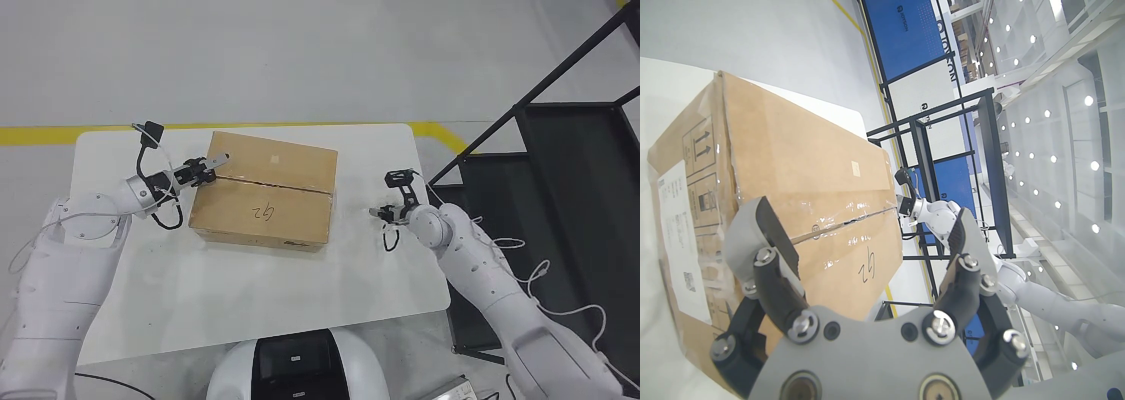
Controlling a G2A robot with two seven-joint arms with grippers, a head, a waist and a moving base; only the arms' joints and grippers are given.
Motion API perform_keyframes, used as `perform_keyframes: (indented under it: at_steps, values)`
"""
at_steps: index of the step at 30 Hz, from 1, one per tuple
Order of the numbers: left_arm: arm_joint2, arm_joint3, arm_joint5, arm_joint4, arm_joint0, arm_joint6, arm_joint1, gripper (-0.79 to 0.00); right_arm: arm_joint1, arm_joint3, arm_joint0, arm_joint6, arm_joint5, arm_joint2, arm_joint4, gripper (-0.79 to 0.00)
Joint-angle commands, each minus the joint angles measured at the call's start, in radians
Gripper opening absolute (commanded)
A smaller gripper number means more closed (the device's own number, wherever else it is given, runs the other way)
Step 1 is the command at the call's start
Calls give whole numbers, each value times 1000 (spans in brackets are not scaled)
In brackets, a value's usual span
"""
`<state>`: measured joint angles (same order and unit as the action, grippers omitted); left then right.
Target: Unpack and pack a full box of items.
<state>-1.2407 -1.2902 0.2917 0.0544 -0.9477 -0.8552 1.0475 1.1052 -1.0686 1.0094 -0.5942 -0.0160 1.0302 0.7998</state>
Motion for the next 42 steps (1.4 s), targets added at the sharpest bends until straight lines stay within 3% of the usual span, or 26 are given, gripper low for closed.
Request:
perform_keyframes:
  at_steps: [1, 8, 12, 14, 16, 22, 23, 25, 34, 42]
  values:
    - [0, 0, 0, 0, 0, 0, 0, 0, 3, 1, -3, -6, -6, -4, 4, -43]
    - [0, 0, 0, 0, 0, 0, 0, 0, 14, 13, -15, -24, -35, -14, 12, -157]
    - [0, 0, 0, 0, 0, 0, 0, 0, 19, 20, -19, -27, -48, -16, 16, -163]
    - [0, 0, 0, 0, 0, 0, 0, 0, 20, 22, -19, -29, -56, -16, 24, -240]
    - [0, 0, 0, 0, 0, 0, 0, 0, 21, 23, -18, -31, -62, -15, 31, -376]
    - [0, 0, 0, 0, 0, 0, 0, 0, 22, 13, -17, -35, -77, -5, 57, -594]
    - [0, 0, 0, 0, 0, 0, 0, 0, 21, 7, -16, -34, -77, -1, 61, -677]
    - [0, 0, 0, 0, 0, 0, 0, 0, 19, -4, -13, -35, -78, 8, 70, -770]
    - [0, 0, 0, 0, 0, 0, 0, 0, -12, -160, 43, -109, -25, 137, 19, -785]
    - [0, 0, 0, 0, 0, 0, 0, 0, -65, -251, 122, -413, 203, 407, -345, -785]
